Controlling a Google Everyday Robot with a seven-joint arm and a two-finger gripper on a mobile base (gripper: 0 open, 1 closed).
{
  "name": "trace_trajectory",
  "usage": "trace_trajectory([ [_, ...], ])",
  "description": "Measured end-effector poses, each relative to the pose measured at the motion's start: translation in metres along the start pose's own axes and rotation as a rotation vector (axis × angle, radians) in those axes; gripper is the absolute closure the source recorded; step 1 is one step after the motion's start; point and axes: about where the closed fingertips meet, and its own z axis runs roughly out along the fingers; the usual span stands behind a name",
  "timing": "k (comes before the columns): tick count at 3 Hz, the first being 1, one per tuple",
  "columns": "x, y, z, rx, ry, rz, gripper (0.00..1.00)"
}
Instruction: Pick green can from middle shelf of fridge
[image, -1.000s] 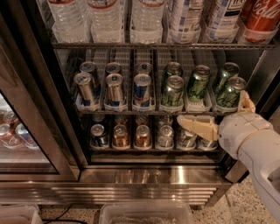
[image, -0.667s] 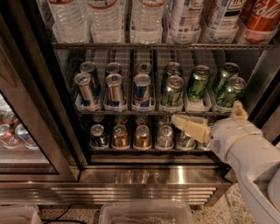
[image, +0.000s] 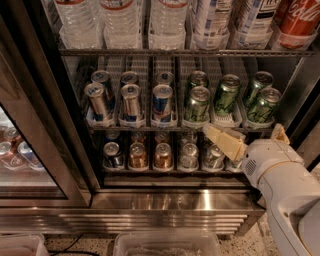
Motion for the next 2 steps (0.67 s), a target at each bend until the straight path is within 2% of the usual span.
trace_trajectory([
  [1,0.0001,0.0003,0.0001,-0.001,0.001,-0.002,0.00],
  [2,0.0016,0.0017,0.0011,-0.009,0.009,0.022,0.00],
])
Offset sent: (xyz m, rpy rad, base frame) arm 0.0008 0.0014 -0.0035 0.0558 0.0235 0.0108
